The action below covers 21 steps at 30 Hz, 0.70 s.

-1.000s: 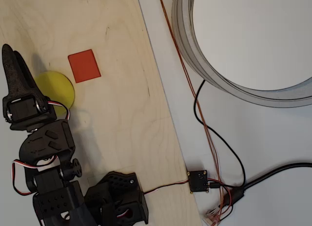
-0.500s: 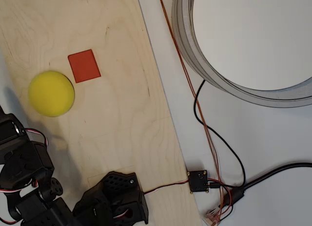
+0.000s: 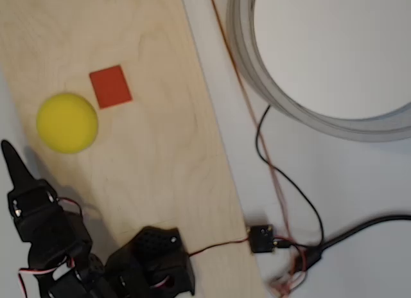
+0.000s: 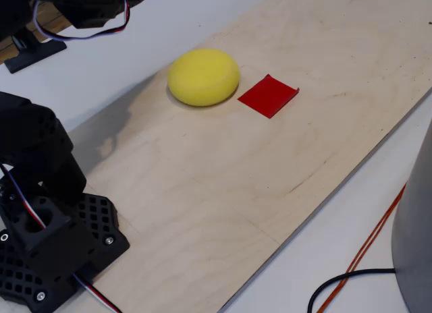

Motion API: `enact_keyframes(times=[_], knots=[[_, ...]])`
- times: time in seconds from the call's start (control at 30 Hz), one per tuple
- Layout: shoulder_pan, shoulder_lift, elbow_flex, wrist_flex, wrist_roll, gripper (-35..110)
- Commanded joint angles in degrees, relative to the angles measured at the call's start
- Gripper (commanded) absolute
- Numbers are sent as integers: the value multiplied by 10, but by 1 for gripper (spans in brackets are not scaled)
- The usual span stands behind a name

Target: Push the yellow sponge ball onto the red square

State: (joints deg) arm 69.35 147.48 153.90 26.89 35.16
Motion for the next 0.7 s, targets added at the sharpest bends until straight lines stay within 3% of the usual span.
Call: enact_keyframes(times=[0.0,0.3,0.67], knots=[[0,1,5,11,15,22],[35,-126,-155,161,-56,22],[39,-287,-217,155,-47,22]])
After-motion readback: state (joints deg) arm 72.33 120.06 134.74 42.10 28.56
